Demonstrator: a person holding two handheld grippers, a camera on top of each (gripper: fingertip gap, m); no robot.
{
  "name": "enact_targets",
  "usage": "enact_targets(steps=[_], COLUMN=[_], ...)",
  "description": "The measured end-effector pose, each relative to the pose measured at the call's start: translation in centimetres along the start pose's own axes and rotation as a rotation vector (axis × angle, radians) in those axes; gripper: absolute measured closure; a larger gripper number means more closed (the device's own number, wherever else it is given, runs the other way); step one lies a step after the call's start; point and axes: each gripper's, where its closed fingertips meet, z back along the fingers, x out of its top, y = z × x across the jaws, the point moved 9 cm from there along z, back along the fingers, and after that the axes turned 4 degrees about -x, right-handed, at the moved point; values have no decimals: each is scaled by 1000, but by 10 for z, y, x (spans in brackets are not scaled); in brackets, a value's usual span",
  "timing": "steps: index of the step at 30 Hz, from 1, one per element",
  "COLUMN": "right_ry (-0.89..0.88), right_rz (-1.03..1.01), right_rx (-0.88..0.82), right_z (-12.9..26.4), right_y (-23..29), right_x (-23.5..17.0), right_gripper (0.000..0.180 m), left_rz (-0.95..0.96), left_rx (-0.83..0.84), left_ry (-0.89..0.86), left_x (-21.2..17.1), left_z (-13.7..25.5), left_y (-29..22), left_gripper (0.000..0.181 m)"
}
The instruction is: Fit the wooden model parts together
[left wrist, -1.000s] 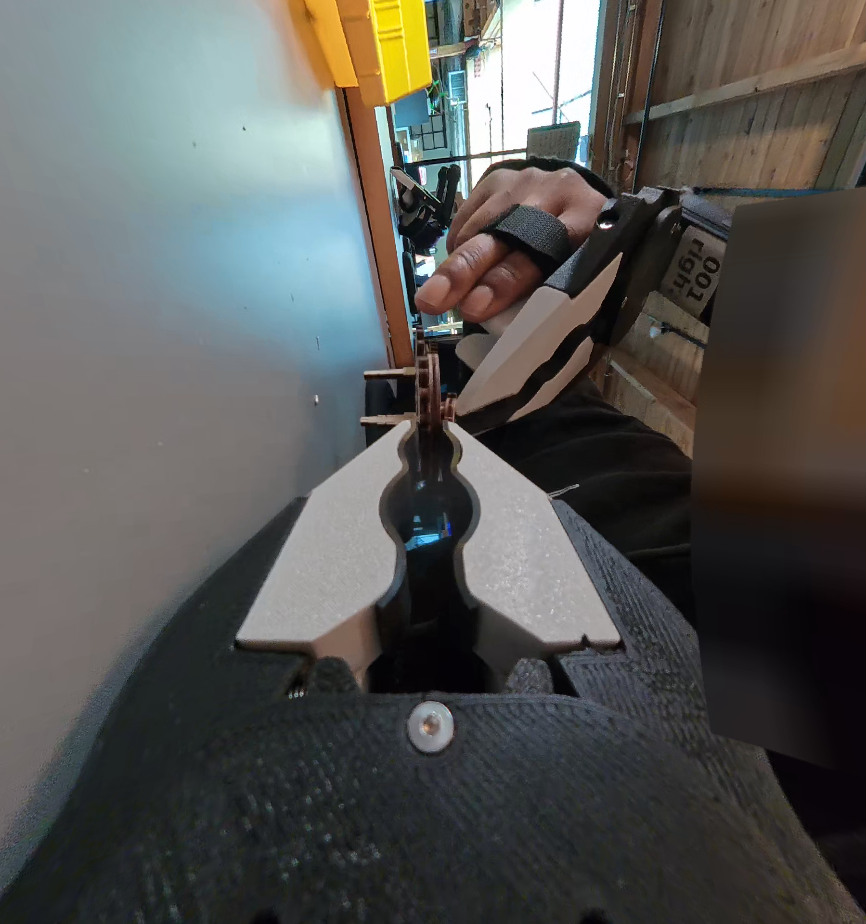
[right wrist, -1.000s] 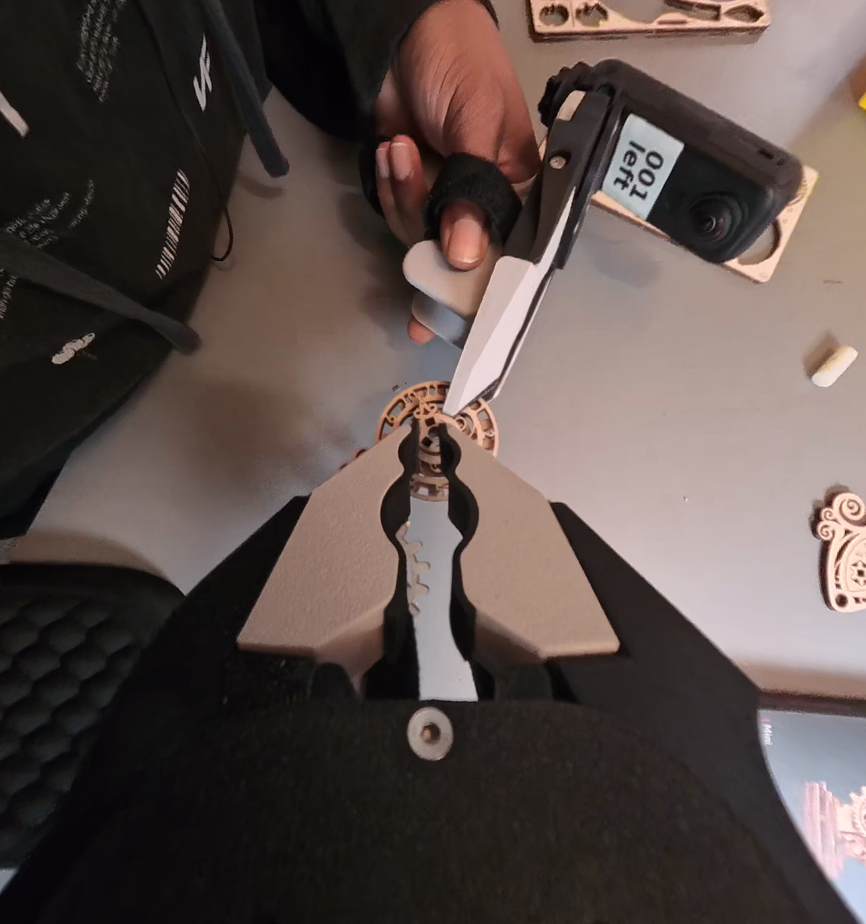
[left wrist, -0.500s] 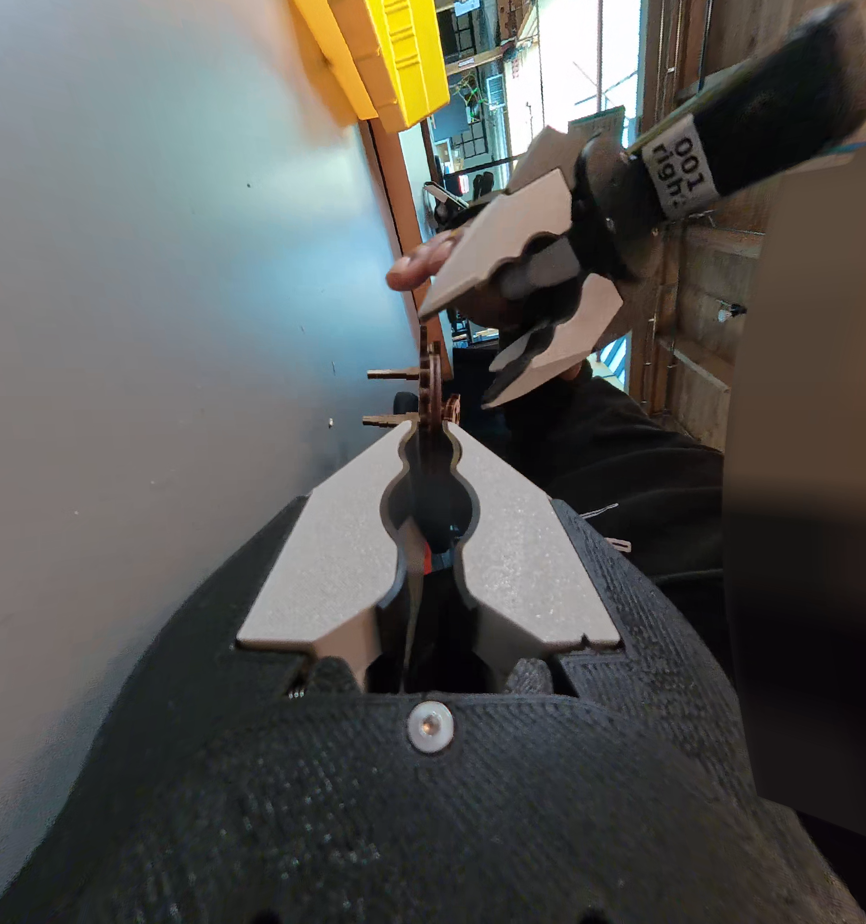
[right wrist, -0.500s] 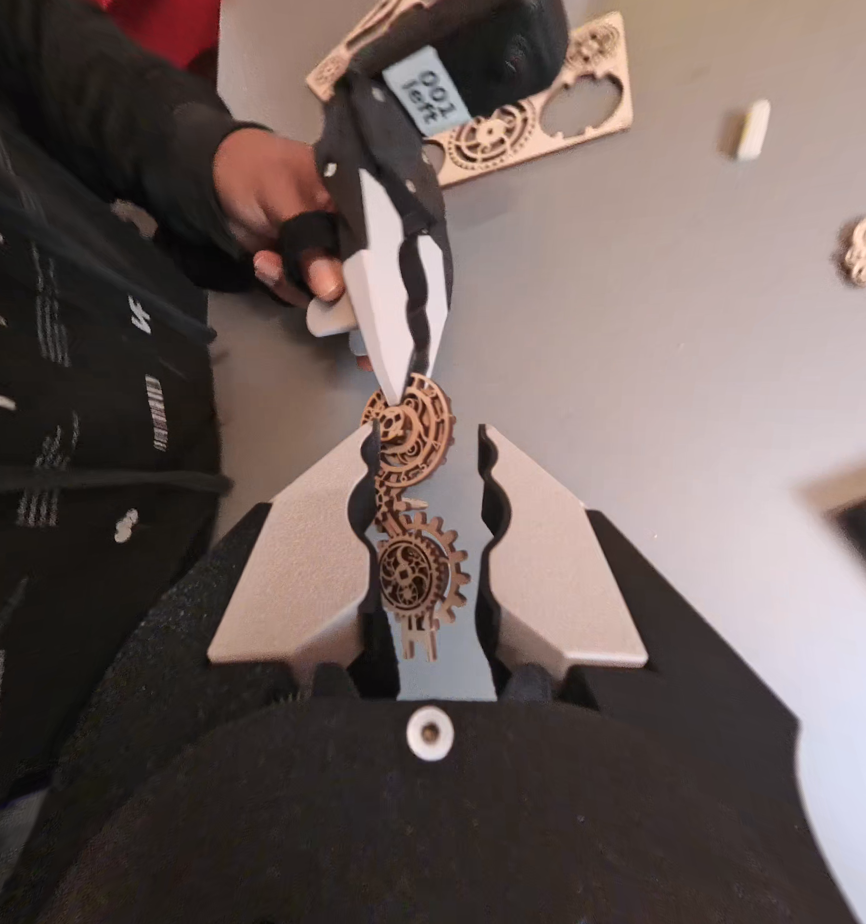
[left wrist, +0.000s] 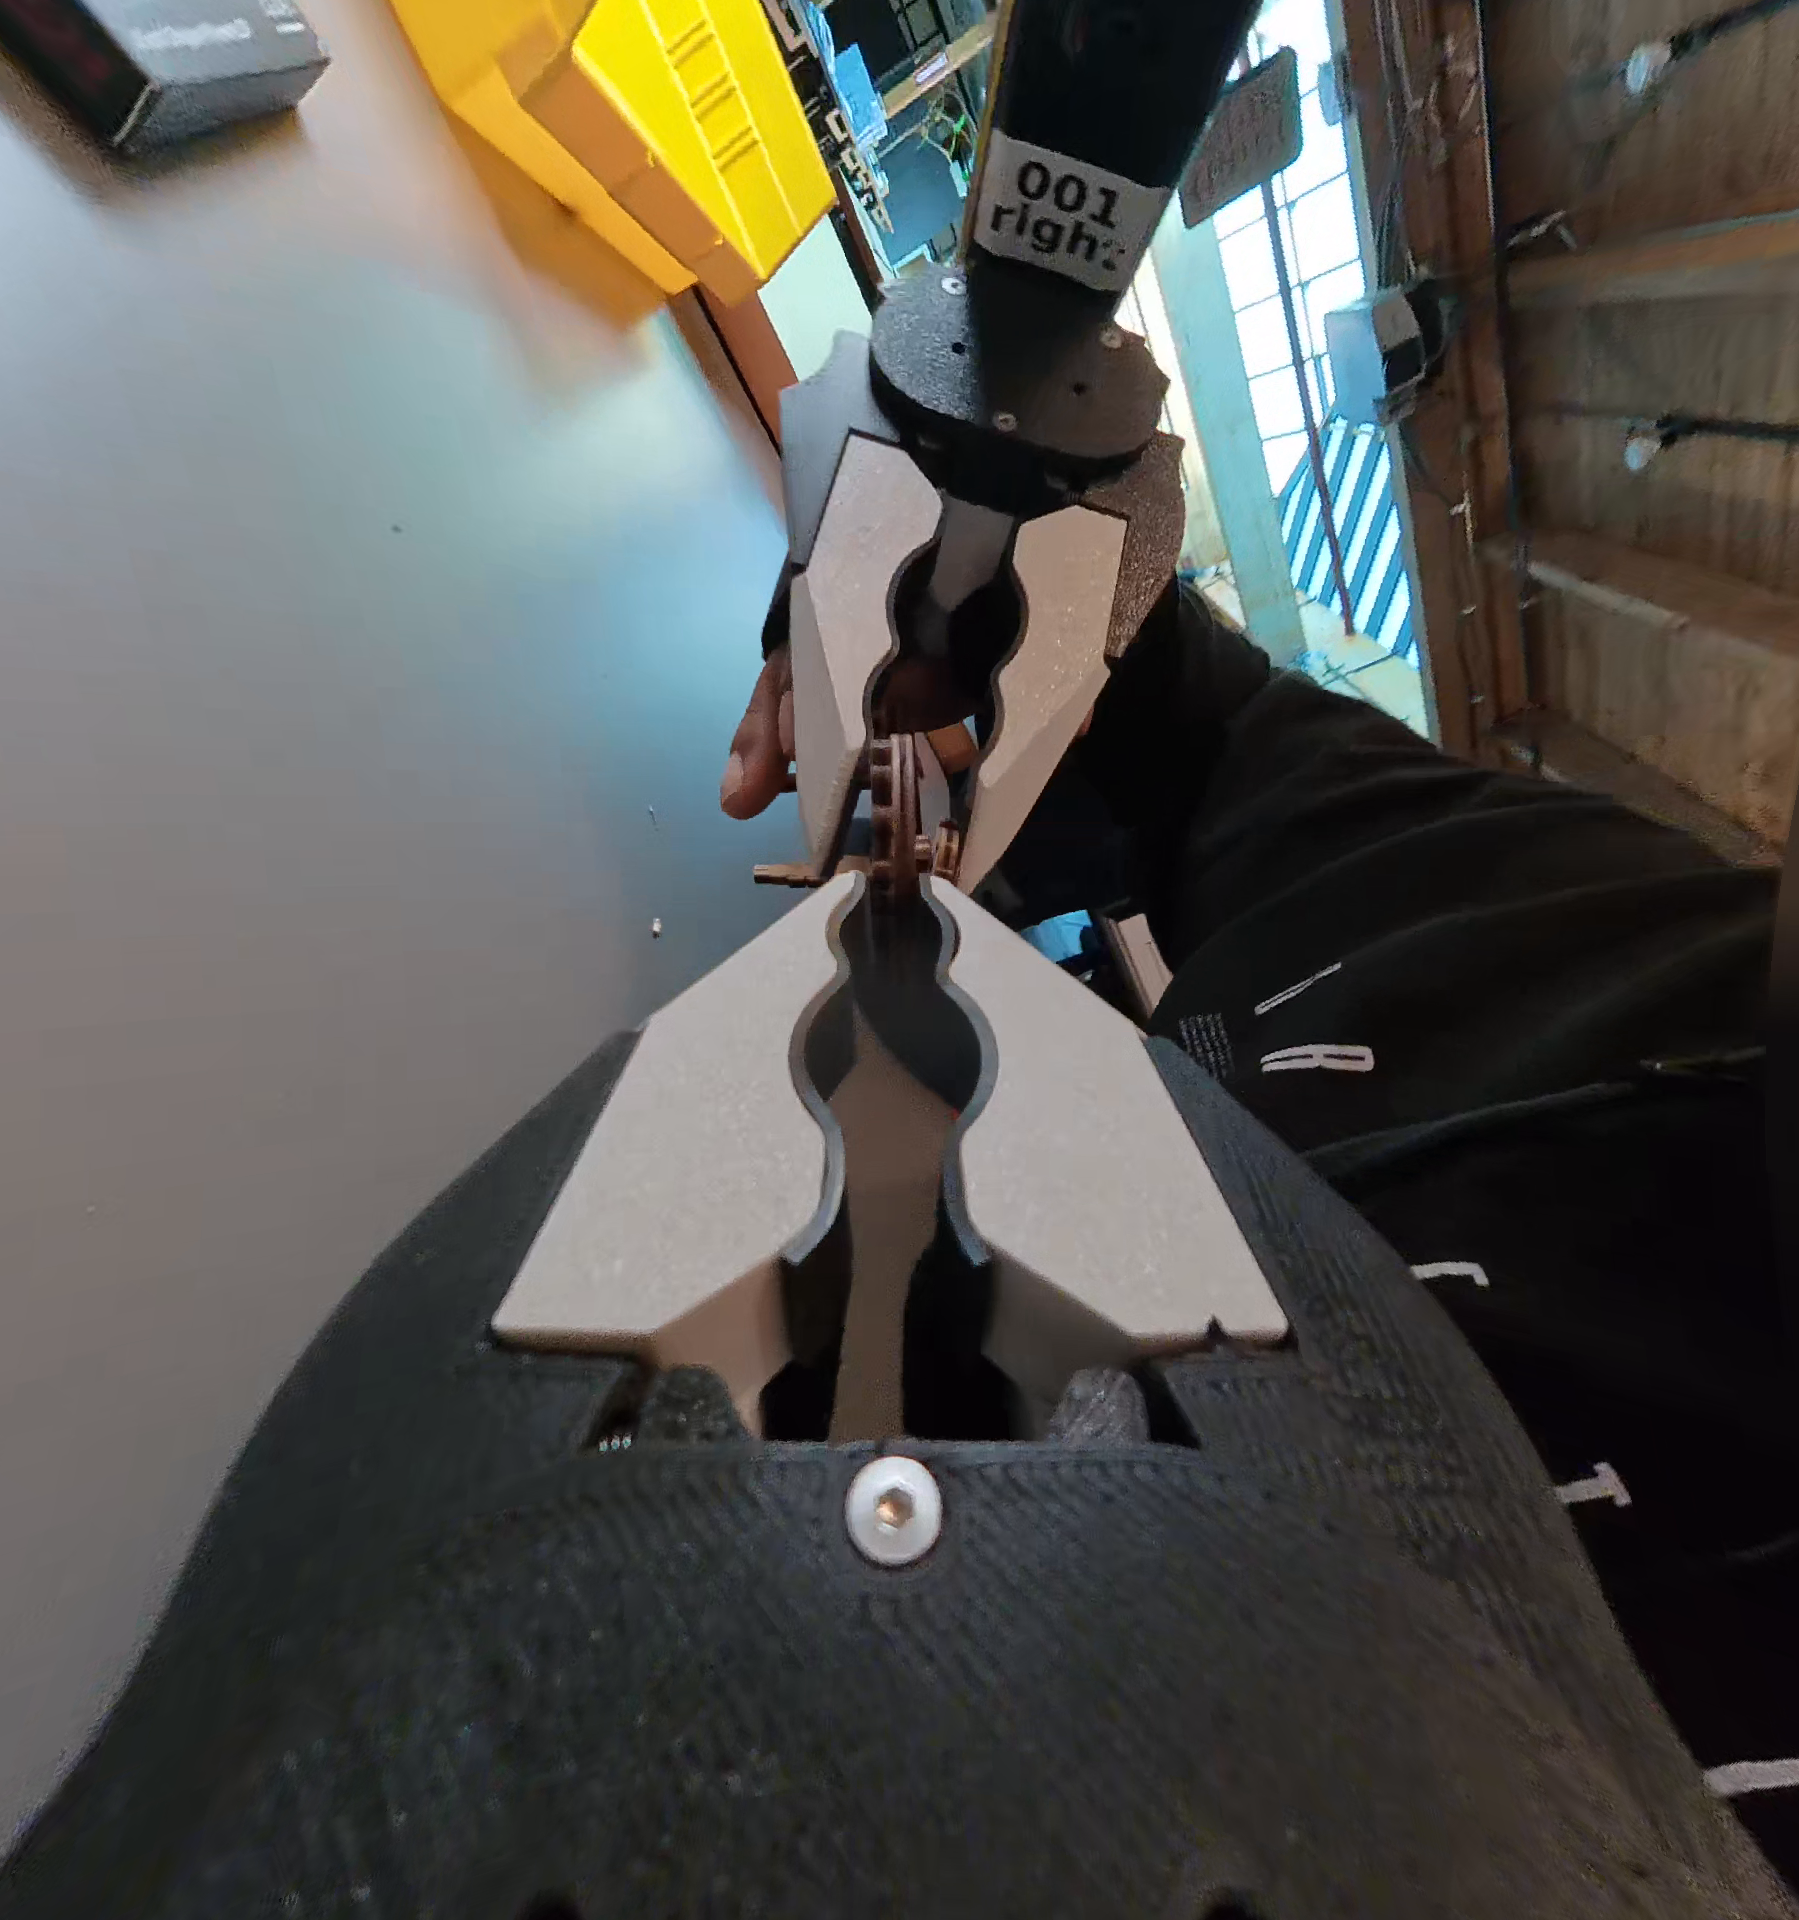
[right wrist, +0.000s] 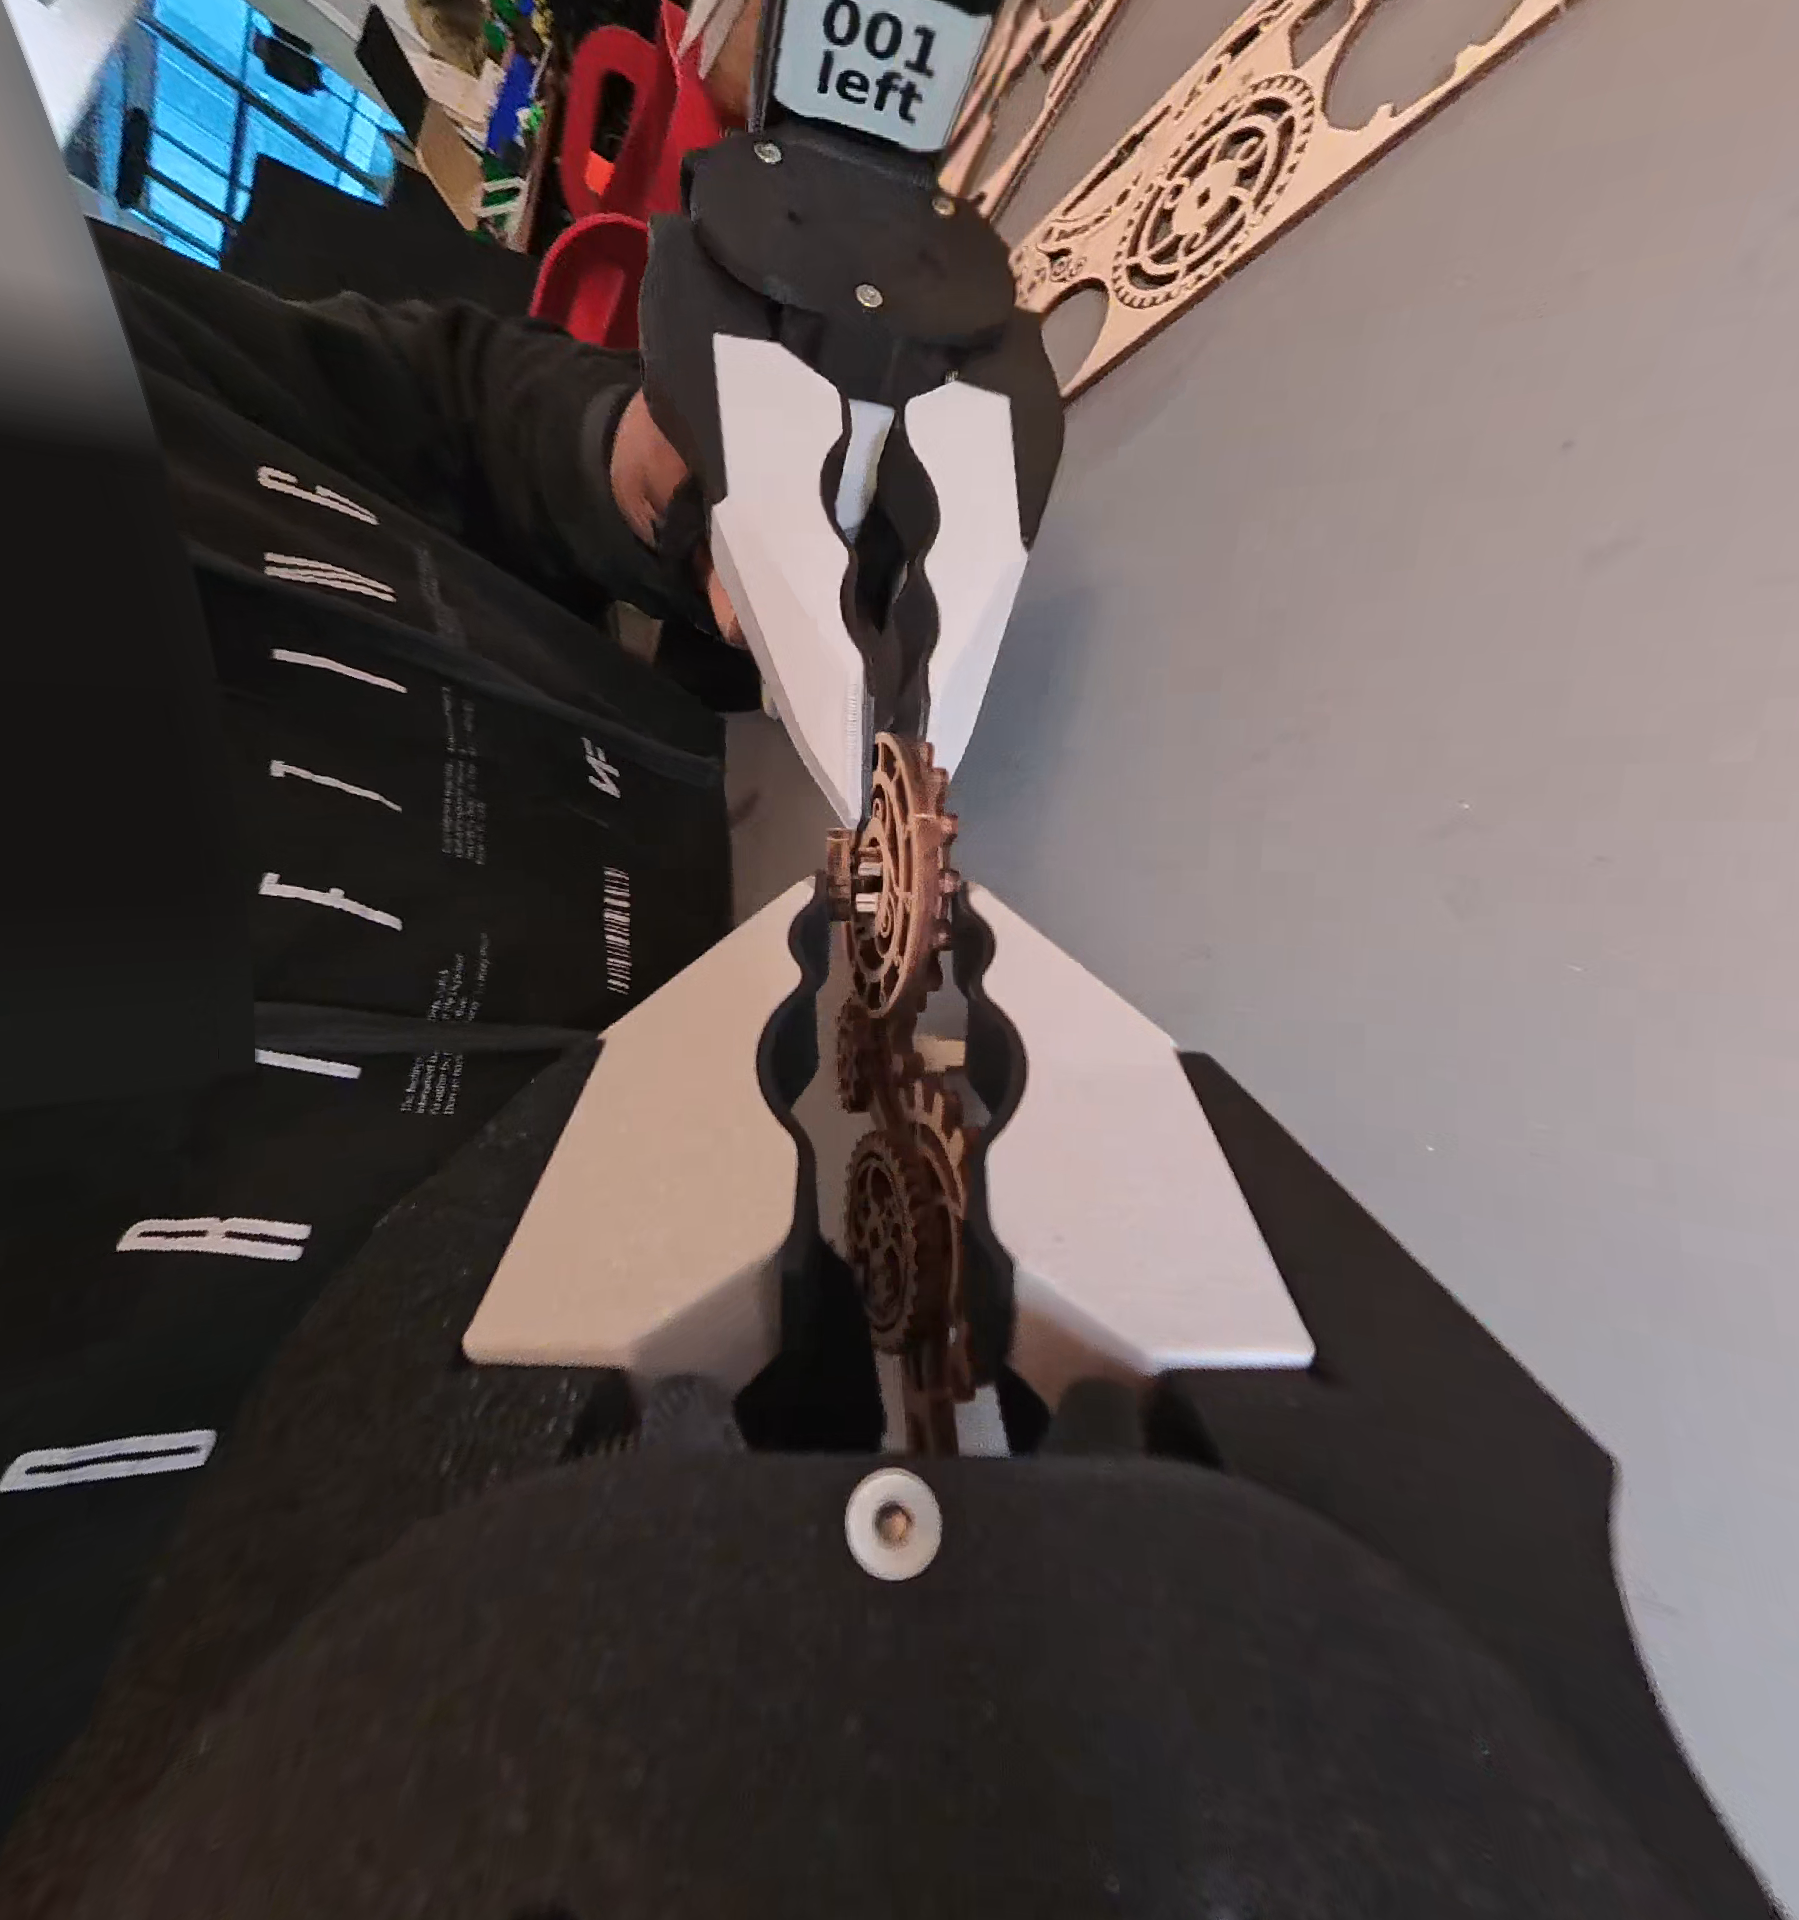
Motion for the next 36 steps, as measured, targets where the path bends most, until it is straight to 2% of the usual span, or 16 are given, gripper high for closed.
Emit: enact_targets(steps=[5, 9, 15, 20, 23, 27, 36], right_ry=[-46, -67, -106, -115, -121, -129, -131], right_rz=[91, 246, 389, 480, 506, 536, 625], right_rx=[37, 1, -48, -115, -162, -204, -231], right_z=[1, -1, -3, -4, -6, -9, -11], right_y=[10, 20, 33, 39, 41, 45, 56], right_x=[1, 1, -2, -4, -5, -5, -5], right_gripper=[163, 167, 167, 167, 167, 167, 167], left_rz=[-248, -410, -539, -631, -688, -727, -841], left_rx=[18, 30, 16, -7, 41, 100, 95], left_ry=[55, 85, 97, 135, 146, 144, 163], left_x=[5, 4, 1, -3, -4, -5, -9], left_z=[2, 4, 7, 7, 7, 5, 6], left_y=[-15, -24, -34, -40, -42, -42, -51], left_gripper=[175, 175, 174, 158, 158, 167, 167])
